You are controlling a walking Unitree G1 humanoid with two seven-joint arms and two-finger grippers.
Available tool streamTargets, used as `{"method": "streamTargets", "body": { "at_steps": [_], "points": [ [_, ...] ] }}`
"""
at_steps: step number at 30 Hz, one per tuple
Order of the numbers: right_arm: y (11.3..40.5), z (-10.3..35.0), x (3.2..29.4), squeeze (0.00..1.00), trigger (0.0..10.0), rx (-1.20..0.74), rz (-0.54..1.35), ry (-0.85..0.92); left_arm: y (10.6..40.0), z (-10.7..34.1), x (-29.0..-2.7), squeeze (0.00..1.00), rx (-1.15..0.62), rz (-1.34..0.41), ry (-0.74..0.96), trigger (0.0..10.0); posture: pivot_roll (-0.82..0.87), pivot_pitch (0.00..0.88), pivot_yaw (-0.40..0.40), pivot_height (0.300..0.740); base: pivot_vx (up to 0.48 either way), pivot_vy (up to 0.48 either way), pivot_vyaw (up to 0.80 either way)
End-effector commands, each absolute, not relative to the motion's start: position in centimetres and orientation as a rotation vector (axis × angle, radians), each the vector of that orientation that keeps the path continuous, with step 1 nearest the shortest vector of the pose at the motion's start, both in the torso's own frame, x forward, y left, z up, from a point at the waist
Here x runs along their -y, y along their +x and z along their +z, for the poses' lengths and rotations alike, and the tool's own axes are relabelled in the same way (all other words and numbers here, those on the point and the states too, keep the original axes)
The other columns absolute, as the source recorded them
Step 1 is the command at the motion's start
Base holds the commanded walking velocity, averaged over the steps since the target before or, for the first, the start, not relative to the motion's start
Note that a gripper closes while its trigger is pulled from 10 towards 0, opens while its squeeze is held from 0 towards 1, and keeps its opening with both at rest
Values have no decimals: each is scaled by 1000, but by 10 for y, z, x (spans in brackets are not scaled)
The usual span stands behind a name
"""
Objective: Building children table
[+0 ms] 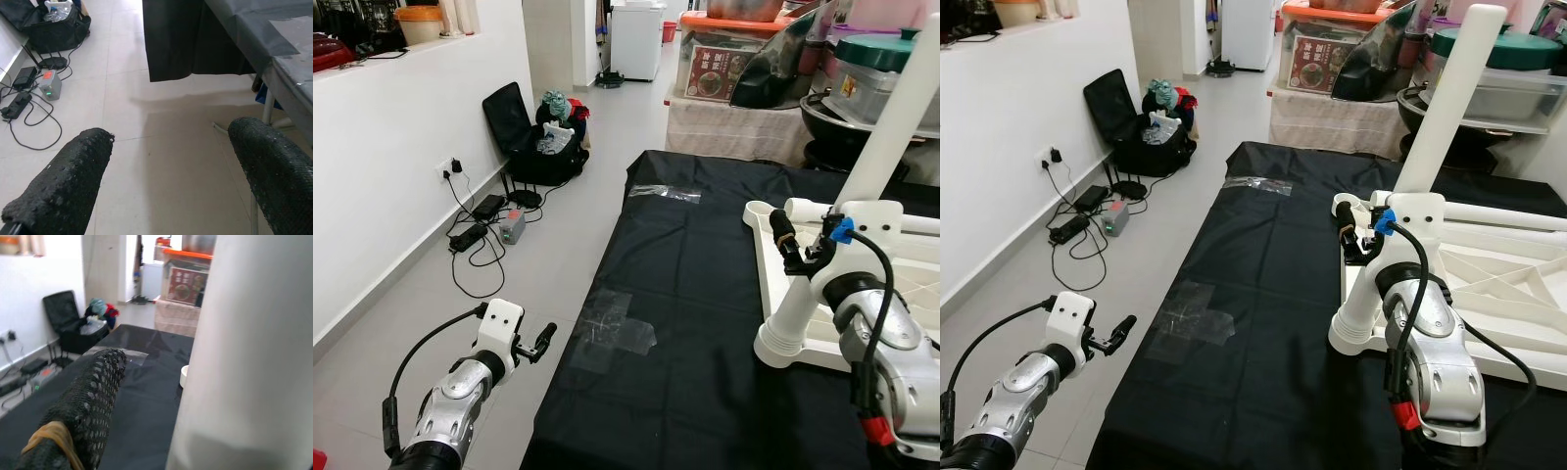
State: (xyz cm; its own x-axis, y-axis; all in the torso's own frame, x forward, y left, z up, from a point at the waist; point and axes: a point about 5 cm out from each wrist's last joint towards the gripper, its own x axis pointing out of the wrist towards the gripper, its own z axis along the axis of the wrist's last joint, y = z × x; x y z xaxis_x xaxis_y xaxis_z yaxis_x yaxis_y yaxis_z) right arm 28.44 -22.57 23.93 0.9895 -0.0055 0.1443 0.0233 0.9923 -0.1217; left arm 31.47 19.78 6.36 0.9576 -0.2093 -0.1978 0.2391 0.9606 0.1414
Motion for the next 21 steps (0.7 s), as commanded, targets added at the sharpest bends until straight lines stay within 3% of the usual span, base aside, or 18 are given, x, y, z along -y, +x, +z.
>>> {"method": "streamTargets", "body": {
  "at_steps": [1, 5, 14, 21],
  "points": [
    [288, 226, 227, 0, 10000, 105, 108, -149, 316, 63, -195, 0, -186, -245, 176, 10000, 8, 0, -33, 740, 0, 0, 0],
    [294, 206, 245, 0, 10000, 21, 298, -159, 316, 64, -196, 0, -184, -244, 179, 10000, 13, 0, -36, 740, 0, 0, 0],
    [303, 198, 262, 0, 10000, -2, 419, -110, 315, 63, -198, 0, -185, -238, 181, 10000, 29, 0, -45, 740, 0, 0, 0],
    [305, 203, 259, 0, 10000, 24, 484, -102, 315, 64, -200, 0, -184, -234, 183, 10000, 36, 0, -50, 740, 0, 0, 0]
  ]
}}
